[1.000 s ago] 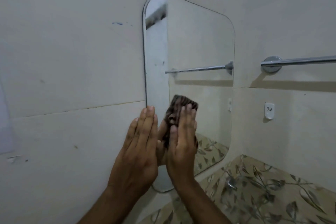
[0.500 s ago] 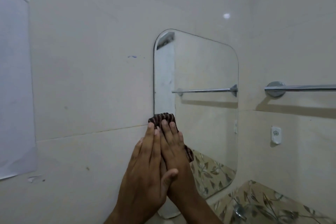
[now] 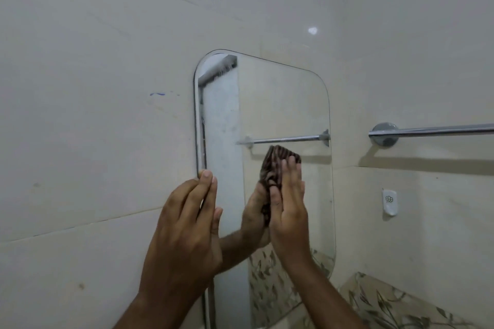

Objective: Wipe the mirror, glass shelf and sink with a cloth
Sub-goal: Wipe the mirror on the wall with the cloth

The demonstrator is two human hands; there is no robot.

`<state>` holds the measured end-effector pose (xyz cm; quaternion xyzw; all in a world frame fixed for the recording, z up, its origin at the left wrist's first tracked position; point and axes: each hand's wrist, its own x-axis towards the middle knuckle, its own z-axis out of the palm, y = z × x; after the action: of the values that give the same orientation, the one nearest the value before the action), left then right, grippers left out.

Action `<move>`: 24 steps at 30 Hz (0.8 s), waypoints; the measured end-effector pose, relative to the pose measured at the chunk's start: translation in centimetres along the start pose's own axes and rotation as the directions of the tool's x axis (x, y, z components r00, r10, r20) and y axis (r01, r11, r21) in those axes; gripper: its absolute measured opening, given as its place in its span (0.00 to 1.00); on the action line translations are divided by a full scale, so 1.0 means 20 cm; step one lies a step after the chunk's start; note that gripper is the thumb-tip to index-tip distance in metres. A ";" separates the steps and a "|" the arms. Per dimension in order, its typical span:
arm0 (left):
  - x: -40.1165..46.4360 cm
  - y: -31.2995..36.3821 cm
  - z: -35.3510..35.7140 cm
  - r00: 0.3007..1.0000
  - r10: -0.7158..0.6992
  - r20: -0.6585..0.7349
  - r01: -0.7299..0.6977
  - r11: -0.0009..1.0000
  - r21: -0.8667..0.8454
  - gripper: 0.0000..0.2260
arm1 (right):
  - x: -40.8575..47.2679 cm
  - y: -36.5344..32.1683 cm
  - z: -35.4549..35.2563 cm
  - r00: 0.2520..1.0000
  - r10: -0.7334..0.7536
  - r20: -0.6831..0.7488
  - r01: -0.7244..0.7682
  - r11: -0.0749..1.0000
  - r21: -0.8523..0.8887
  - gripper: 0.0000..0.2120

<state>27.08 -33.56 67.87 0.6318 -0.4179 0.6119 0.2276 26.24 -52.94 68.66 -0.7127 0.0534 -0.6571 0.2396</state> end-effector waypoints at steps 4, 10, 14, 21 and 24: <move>-0.01 0.00 0.02 1.000 0.028 -0.009 -0.028 0.999 0.014 0.19 | 0.09 0.28 -0.22 0.988 0.122 -0.095 -0.123 0.992 -0.013 0.26; -0.03 -0.01 0.04 0.999 0.005 0.040 -0.006 1.000 0.023 0.21 | 0.24 0.49 -0.26 0.944 0.262 -0.201 -0.274 0.961 -0.036 0.24; -0.03 0.01 0.04 0.999 -0.004 0.052 0.001 0.999 0.055 0.20 | 0.25 0.38 -0.21 0.930 0.292 -0.225 -0.308 0.951 -0.039 0.24; -0.01 0.01 0.01 0.999 -0.023 0.035 0.024 1.000 -0.019 0.19 | 0.07 -0.12 -0.08 0.996 0.013 -0.086 -0.012 1.000 0.016 0.26; 0.00 0.01 -0.01 0.999 -0.037 0.030 0.040 0.996 -0.080 0.18 | -0.01 -0.31 -0.04 0.992 -0.121 0.024 0.120 0.992 0.033 0.25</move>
<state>26.74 -33.47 67.92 0.6389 -0.4331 0.5808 0.2586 24.05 -47.62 70.97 -0.7190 -0.0034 -0.6620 0.2114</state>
